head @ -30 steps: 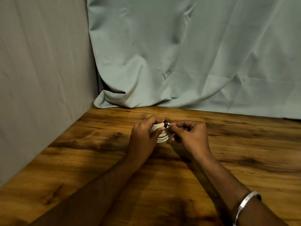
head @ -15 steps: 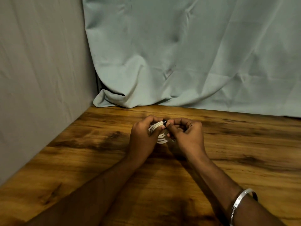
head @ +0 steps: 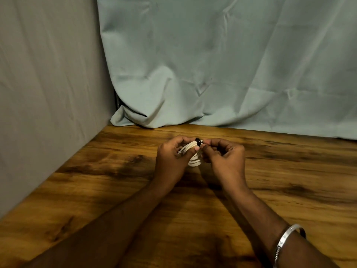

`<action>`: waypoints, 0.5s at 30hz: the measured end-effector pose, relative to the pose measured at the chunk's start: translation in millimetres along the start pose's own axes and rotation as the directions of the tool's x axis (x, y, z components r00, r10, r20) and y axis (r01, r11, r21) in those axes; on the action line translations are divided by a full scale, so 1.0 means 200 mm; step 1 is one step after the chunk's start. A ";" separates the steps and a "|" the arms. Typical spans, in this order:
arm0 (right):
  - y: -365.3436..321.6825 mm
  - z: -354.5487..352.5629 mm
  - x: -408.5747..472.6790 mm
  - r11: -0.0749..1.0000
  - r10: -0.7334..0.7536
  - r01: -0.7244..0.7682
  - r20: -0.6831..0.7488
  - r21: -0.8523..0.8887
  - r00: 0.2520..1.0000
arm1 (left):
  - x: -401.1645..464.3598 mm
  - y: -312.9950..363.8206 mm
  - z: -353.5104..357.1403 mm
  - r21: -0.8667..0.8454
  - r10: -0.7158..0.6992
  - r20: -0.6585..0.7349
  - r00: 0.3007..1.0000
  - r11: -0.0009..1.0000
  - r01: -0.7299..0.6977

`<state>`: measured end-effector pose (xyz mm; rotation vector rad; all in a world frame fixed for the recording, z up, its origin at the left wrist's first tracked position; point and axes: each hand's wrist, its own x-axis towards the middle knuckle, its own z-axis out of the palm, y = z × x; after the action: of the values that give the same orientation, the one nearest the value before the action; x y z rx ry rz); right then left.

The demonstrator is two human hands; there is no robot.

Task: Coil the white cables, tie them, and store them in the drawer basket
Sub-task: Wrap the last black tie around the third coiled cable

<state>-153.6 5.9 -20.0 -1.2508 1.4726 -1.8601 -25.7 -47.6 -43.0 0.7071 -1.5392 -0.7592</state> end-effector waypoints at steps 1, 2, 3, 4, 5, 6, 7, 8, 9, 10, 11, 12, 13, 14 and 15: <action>0.01 0.00 0.00 1.000 -0.015 0.015 0.007 -0.024 1.000 | 0.00 0.00 0.00 -0.020 -0.015 0.013 1.000 1.000 0.015; 0.00 -0.01 0.00 0.998 -0.033 0.034 0.016 -0.047 0.999 | 0.00 0.00 0.00 -0.041 -0.028 0.027 0.999 0.999 0.029; 0.01 -0.01 -0.01 0.996 -0.057 0.059 0.023 -0.072 0.998 | 0.01 -0.01 0.00 -0.057 -0.041 0.038 0.998 0.997 0.044; 0.00 -0.01 -0.01 0.993 -0.075 0.078 0.031 -0.094 0.997 | 0.01 -0.01 0.01 -0.067 -0.051 0.049 0.997 0.996 0.055; 0.00 0.00 -0.01 0.988 -0.092 0.096 0.038 -0.120 0.995 | 0.01 -0.01 0.01 -0.074 -0.057 0.063 0.996 0.995 0.062; -0.01 0.00 -0.02 0.983 -0.107 0.112 0.043 -0.148 0.993 | 0.01 -0.01 0.01 -0.080 -0.058 0.083 0.995 0.995 0.065; -0.02 0.00 -0.03 0.973 -0.131 0.137 0.044 -0.186 0.990 | 0.01 -0.01 0.02 -0.077 -0.053 0.107 0.993 0.995 0.061; -0.02 0.00 -0.03 0.963 -0.154 0.159 0.040 -0.218 0.987 | 0.01 -0.01 0.02 -0.067 -0.042 0.122 0.992 0.997 0.050; -0.02 0.00 -0.02 0.952 -0.180 0.180 0.020 -0.248 0.983 | 0.01 0.00 0.02 -0.060 -0.033 0.119 0.992 0.997 0.041; -0.02 0.00 -0.02 0.945 -0.202 0.193 -0.007 -0.264 0.979 | 0.01 0.00 0.03 -0.070 -0.032 0.101 0.994 0.997 0.039; -0.02 0.00 -0.01 0.942 -0.217 0.200 -0.036 -0.269 0.975 | 0.01 0.00 0.03 -0.097 -0.042 0.076 0.996 0.994 0.049; -0.02 0.00 0.00 0.945 -0.221 0.199 -0.058 -0.258 0.974 | 0.01 0.01 0.03 -0.131 -0.055 0.056 0.997 0.989 0.062; -0.01 0.00 0.01 0.950 -0.216 0.192 -0.075 -0.247 0.974 | 0.01 0.01 0.04 -0.158 -0.070 0.041 0.997 0.984 0.076; -0.01 0.00 0.01 0.954 -0.205 0.180 -0.082 -0.240 0.975 | 0.01 0.01 0.04 -0.176 -0.081 0.033 0.996 0.981 0.085; -0.01 -0.01 0.02 0.953 -0.199 0.174 -0.080 -0.246 0.977 | 0.01 0.01 0.04 -0.187 -0.088 0.027 0.996 0.978 0.091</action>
<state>-156.7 4.8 -17.7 -1.4698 1.7281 -1.9380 -34.0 -46.9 -39.9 0.6328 -1.4378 -0.9678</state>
